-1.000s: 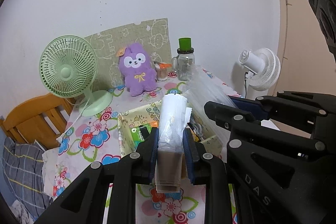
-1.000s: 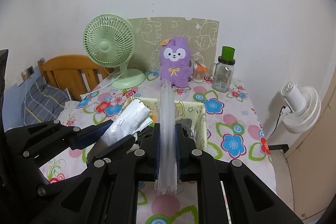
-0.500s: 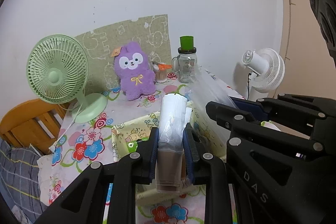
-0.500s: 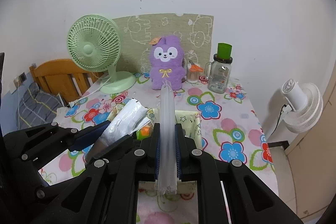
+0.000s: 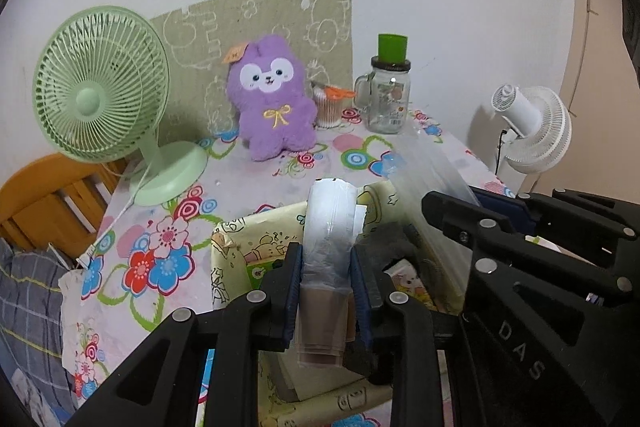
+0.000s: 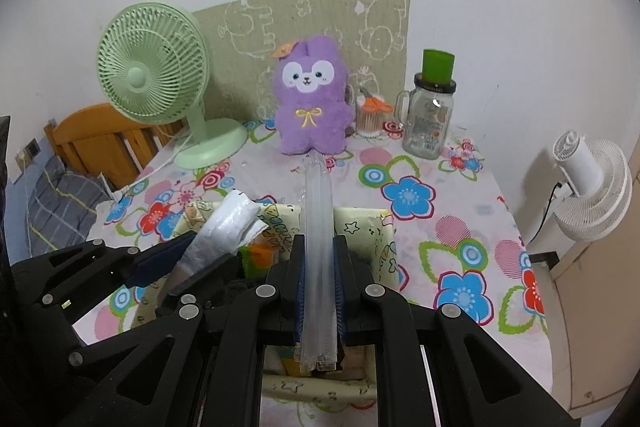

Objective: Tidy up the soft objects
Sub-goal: 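Lower the white roll into the box and open the left gripper while the right releases the bag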

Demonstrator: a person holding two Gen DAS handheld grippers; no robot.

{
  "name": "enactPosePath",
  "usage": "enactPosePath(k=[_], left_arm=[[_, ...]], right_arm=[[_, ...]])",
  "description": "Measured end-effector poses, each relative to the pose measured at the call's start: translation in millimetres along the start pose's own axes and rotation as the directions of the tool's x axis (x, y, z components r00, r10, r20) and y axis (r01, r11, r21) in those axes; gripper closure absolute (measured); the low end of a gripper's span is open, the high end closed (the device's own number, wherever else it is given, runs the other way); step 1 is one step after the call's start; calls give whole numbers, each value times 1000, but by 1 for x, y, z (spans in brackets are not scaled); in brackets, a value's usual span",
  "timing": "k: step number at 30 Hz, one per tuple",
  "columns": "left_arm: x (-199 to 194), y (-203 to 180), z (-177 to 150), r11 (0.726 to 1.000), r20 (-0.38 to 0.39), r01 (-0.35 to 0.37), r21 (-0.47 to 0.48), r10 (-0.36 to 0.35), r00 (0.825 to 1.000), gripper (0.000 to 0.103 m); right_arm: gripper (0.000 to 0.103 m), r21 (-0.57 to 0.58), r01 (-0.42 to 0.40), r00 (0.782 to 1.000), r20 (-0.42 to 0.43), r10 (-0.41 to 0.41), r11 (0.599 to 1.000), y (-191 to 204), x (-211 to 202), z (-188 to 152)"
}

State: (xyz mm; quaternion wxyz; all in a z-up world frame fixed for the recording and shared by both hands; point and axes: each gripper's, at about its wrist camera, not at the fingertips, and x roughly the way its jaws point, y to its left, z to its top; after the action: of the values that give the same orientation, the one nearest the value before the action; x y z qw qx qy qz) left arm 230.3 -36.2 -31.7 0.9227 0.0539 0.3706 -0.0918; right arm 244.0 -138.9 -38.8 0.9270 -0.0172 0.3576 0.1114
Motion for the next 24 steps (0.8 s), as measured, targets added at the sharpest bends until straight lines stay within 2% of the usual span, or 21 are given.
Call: enactPosePath(k=[5, 7, 11, 15, 18, 20, 24], left_arm=[[17, 5, -2, 1000, -30, 1, -12, -2, 1000, 78], [23, 6, -2, 1000, -42, 1, -15, -1, 999, 74], [31, 9, -5, 1000, -58, 1, -21, -2, 998, 61], [35, 14, -7, 999, -62, -15, -43, 12, 998, 42], [36, 17, -9, 999, -70, -24, -45, 21, 997, 36], [35, 17, -11, 999, -73, -32, -40, 29, 997, 35], [27, 17, -12, 999, -73, -28, -45, 25, 997, 28]], right_arm=[[88, 5, -3, 1000, -28, 3, 1000, -2, 15, 0], [88, 4, -3, 999, -33, 4, 1000, -2, 19, 0], [88, 3, 0, 999, -48, 0, 1000, -4, 27, 1], [88, 9, -3, 997, -72, 3, 1000, -3, 37, 0], [88, 16, 5, 996, -86, -3, 1000, -2, 43, -1], [87, 10, 15, 995, -98, -14, 1000, -1, 44, -3], [84, 6, -1, 994, -114, 1, 1000, 1, 41, -6]])
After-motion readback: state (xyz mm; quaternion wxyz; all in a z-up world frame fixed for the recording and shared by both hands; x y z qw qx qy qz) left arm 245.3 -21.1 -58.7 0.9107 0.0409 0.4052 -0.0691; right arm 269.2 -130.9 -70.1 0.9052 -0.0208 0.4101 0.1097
